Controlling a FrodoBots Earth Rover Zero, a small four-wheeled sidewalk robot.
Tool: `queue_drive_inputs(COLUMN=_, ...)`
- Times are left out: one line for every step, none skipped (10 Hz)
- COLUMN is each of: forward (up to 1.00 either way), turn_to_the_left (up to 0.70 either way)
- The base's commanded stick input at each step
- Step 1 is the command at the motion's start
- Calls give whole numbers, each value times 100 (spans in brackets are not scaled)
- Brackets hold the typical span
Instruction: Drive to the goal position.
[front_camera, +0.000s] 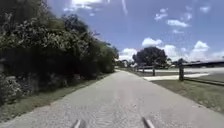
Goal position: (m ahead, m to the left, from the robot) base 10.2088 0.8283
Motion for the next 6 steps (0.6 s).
queue_drive_inputs(forward=50, turn_to_the_left=0)
queue_drive_inputs(forward=50, turn_to_the_left=0)
queue_drive_inputs(forward=50, turn_to_the_left=0)
queue_drive_inputs(forward=50, turn_to_the_left=0)
queue_drive_inputs(forward=50, turn_to_the_left=0)
queue_drive_inputs(forward=50, turn_to_the_left=0)
